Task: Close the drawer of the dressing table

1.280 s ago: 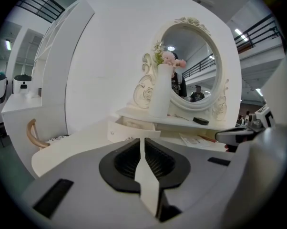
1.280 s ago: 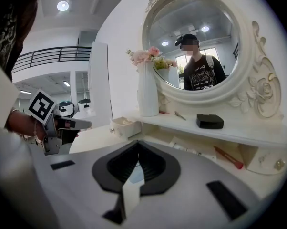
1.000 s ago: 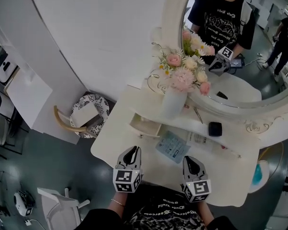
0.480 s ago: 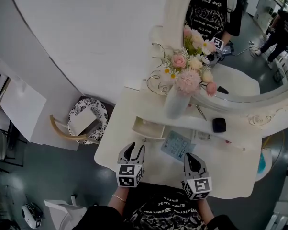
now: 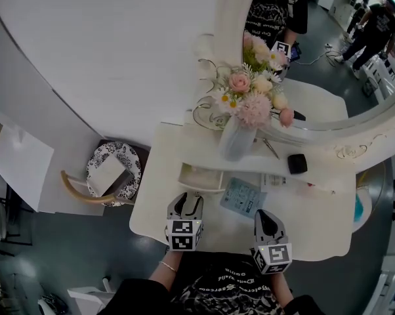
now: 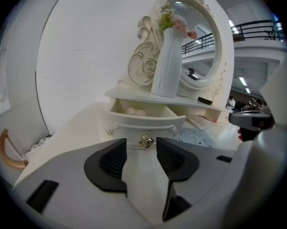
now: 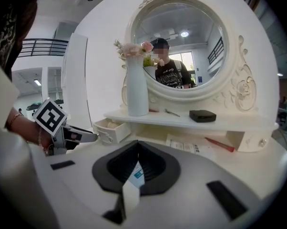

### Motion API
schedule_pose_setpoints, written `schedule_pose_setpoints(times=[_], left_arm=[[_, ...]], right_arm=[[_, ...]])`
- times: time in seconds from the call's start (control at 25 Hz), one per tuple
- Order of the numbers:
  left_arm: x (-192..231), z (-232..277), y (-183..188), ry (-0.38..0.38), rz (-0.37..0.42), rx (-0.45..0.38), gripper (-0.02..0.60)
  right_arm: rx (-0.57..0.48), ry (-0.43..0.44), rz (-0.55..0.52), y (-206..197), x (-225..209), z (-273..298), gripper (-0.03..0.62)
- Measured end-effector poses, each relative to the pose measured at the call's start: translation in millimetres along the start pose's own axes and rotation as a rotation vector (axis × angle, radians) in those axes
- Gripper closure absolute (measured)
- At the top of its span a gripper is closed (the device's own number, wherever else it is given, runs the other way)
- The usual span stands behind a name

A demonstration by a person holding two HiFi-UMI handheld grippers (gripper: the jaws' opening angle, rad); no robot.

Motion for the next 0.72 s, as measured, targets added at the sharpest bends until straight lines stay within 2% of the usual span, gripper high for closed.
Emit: schedule_pose_setpoints(times=[0.44,0.6,0.72], left_arm=[[-2.6,14.4,-0.6,0.013,0.028,0.027,0.394],[-4.0,13.9,1.2,0.016,0.043,0.028,0.426],[-8.5,13.1,2.9,0.016,0.063,0.025,0.479]], right_arm=[[0.001,-0.016,0.006,-1.2,5.2,1.3,0.583],[-0.001,-0.01,0.005,0.0,6.5,3.1,0.583],[0.005,-0.012,0.005,-0.5,4.8,3.1,0.583]])
Point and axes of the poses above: the fingertips, and each gripper's own axes: z forward along the fingers, x to its left, y out of its top, the point moved 3 cm from there along -z, backward along the fingers
